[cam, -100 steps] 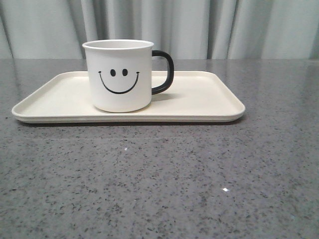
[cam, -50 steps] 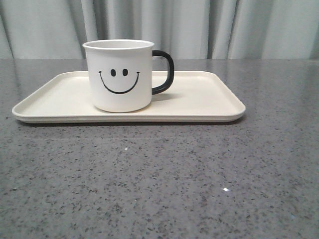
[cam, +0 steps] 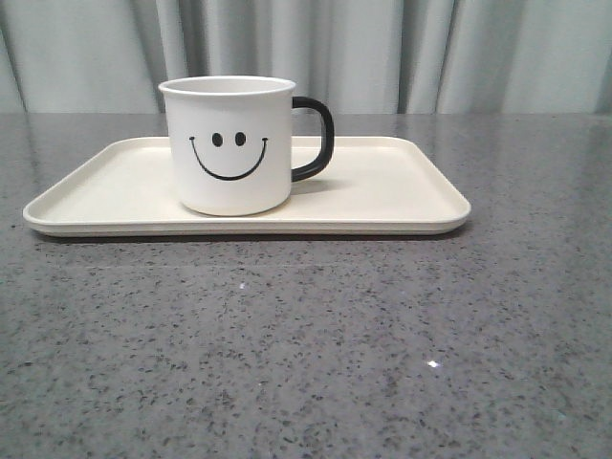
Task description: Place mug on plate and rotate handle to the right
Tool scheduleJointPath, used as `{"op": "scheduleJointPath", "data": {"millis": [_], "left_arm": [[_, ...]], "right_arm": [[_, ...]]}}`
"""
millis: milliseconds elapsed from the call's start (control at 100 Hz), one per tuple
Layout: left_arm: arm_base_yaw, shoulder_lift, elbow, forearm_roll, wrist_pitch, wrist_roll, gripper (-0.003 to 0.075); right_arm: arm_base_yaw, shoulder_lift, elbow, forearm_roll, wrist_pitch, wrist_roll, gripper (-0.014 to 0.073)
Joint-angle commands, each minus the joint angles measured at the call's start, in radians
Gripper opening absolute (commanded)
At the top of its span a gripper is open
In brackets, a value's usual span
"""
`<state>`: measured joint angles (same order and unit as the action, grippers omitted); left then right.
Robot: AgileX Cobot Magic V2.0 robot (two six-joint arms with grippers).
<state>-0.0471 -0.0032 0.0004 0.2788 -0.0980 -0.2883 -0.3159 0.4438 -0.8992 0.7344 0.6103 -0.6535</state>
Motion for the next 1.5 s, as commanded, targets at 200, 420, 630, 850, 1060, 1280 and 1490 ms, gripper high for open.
{"op": "scheduleJointPath", "data": {"millis": [200, 420, 630, 850, 1060, 1280, 1490], "left_arm": [[0.002, -0.031, 0.011, -0.011, -0.084, -0.008, -0.0020], [0.002, -0.031, 0.011, -0.011, -0.084, -0.008, -0.0020], [0.002, -0.031, 0.011, -0.011, -0.084, -0.008, -0.0020], [0.002, -0.031, 0.011, -0.011, -0.084, -0.008, -0.0020], [0.002, -0.031, 0.011, -0.011, -0.084, -0.008, -0.0020], [0.002, -0.031, 0.011, -0.011, -0.084, -0.008, -0.0020], [0.002, -0.031, 0.011, -0.011, -0.084, -0.008, -0.0020]], "right_arm": [[0.073, -0.018, -0.021, 0.005, -0.079, -0.002, -0.0111], [0.290, -0.107, -0.003, -0.033, -0.127, -0.005, -0.0111], [0.382, -0.224, 0.174, -0.081, -0.262, -0.005, -0.0111], [0.383, -0.349, 0.492, -0.046, -0.459, -0.005, -0.0111], [0.380, -0.451, 0.712, 0.007, -0.589, -0.005, -0.0111], [0.377, -0.475, 0.820, 0.035, -0.727, -0.005, -0.0111], [0.377, -0.475, 0.872, 0.035, -0.767, -0.005, -0.0111]]}}
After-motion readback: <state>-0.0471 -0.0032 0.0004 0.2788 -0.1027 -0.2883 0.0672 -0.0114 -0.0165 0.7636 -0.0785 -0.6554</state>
